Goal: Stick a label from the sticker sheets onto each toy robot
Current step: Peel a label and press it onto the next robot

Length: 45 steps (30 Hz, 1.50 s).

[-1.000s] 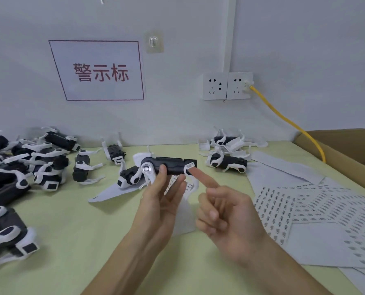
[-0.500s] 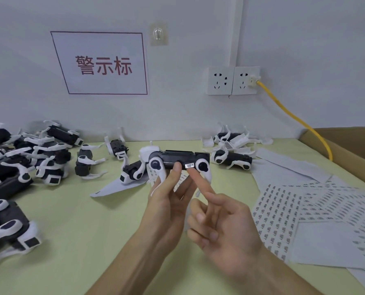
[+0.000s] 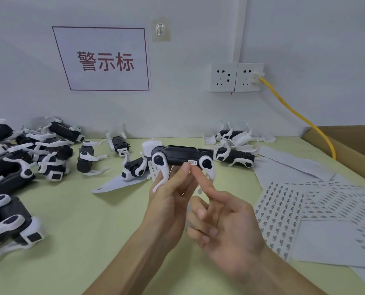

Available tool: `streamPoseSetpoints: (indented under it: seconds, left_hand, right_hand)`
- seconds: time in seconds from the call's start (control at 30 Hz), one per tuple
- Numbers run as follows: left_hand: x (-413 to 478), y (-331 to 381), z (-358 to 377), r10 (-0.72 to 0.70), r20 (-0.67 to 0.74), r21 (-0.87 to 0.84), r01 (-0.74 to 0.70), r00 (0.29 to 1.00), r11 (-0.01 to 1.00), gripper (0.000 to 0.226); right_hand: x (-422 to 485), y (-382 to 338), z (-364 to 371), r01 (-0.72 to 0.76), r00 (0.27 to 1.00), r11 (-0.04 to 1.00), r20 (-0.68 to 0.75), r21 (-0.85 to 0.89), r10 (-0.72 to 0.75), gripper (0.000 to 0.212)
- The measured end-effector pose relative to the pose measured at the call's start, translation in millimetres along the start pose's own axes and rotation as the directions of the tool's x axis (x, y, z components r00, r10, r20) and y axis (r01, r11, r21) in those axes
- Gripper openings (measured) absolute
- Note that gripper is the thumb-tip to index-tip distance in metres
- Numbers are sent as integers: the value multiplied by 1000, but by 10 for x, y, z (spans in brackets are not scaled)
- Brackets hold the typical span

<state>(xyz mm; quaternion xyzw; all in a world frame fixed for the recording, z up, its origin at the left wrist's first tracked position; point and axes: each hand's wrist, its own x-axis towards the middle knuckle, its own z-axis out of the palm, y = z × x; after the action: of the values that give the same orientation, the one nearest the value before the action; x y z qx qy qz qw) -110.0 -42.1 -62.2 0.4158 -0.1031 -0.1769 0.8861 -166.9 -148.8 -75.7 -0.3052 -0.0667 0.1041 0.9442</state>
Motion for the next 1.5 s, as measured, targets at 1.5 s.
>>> streamPoseSetpoints:
  seconds: [1.5]
  left_hand:
    - [-25,12,30,264,-137,130,-246,955,960,32]
  right_hand:
    - [-49,-5,50,2,998,1000,59,-28,0,52]
